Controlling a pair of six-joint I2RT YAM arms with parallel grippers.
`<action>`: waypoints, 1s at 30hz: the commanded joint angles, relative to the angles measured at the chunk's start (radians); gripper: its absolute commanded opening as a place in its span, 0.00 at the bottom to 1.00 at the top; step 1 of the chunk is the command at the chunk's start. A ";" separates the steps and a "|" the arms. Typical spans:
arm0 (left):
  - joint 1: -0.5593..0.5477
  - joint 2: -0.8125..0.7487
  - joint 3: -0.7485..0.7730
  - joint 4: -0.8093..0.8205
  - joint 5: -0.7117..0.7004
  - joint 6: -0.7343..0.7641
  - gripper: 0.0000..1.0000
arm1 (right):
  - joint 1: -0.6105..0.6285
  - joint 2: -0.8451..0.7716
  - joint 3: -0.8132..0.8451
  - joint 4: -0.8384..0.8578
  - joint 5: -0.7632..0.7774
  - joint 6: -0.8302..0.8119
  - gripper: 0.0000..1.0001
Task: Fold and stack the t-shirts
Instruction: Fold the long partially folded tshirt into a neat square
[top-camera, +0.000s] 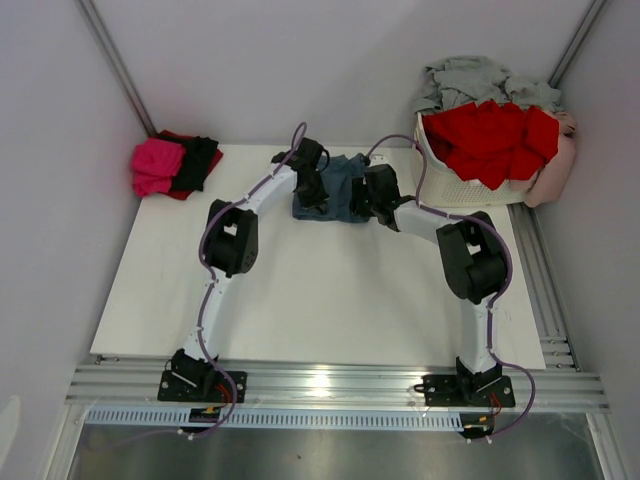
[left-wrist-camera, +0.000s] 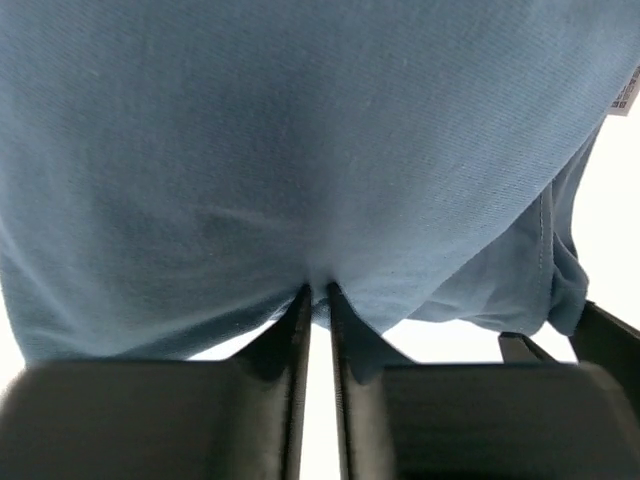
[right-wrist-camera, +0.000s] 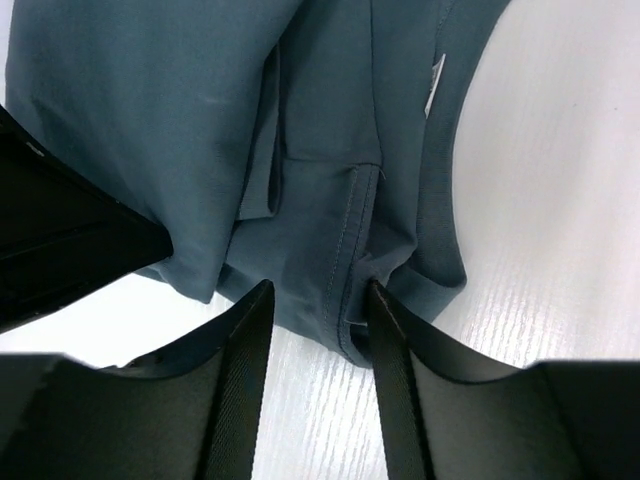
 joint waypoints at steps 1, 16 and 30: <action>0.004 -0.002 0.047 -0.005 0.046 0.014 0.09 | -0.005 0.024 0.043 0.018 -0.024 0.019 0.45; 0.001 -0.304 -0.526 0.103 0.129 0.016 0.01 | 0.078 -0.050 -0.075 -0.110 -0.136 0.091 0.00; -0.053 -0.948 -1.097 0.154 0.092 0.067 0.01 | 0.293 -0.563 -0.425 -0.410 -0.128 0.142 0.00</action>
